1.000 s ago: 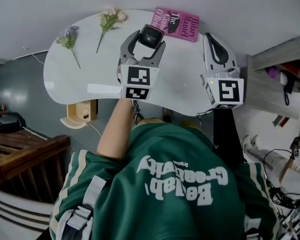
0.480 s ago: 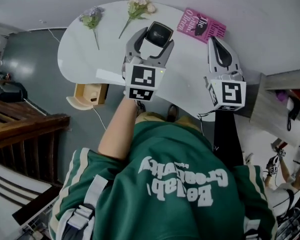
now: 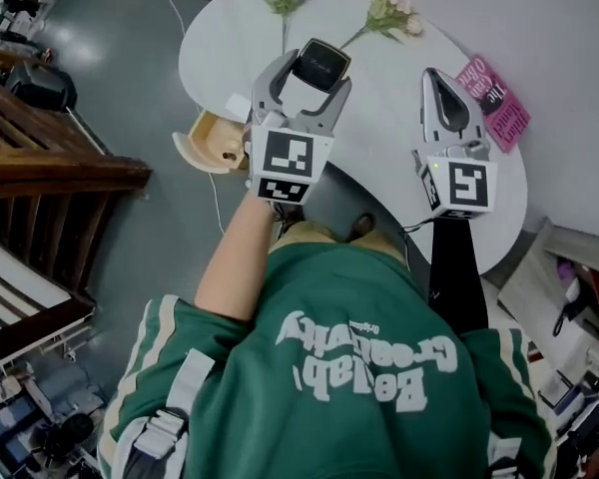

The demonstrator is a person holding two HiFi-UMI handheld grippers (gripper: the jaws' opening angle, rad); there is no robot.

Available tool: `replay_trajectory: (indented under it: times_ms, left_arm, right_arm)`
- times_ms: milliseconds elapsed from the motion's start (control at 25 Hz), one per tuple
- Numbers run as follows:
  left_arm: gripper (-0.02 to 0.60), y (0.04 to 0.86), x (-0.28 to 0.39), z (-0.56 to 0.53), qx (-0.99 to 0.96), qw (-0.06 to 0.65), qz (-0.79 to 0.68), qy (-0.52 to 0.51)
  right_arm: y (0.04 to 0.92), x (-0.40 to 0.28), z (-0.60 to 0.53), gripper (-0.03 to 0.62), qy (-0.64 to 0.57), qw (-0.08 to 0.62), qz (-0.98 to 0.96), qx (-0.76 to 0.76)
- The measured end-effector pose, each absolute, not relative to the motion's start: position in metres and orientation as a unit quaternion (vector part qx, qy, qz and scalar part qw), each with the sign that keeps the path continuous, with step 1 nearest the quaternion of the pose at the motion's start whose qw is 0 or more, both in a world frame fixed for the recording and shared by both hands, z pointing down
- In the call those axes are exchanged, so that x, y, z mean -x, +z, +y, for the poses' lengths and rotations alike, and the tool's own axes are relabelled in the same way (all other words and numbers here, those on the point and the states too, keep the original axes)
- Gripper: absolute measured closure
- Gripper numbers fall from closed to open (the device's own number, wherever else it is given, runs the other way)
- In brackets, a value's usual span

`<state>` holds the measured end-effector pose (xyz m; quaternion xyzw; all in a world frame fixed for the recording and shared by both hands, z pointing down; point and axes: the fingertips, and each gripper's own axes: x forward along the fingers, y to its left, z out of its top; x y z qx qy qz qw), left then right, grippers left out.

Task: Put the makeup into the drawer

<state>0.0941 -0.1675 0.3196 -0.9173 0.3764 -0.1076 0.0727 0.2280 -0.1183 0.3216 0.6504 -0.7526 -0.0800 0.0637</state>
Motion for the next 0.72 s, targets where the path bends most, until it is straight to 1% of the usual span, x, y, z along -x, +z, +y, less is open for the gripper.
replay_trajectory:
  times_ms: [480, 720]
  left_arm:
    - [0.233, 0.326, 0.099, -0.223, 0.867, 0.055, 0.479, -0.125]
    - [0.233, 0.333, 0.175, -0.243, 0.853, 0.042, 0.504, -0.127]
  right_arm:
    - [0.321, -0.026, -0.214, 0.585, -0.088, 0.053, -0.837, -0.537]
    - [0.33, 0.051, -0.241, 0.585, -0.085, 0.052, -0.853, -0.512]
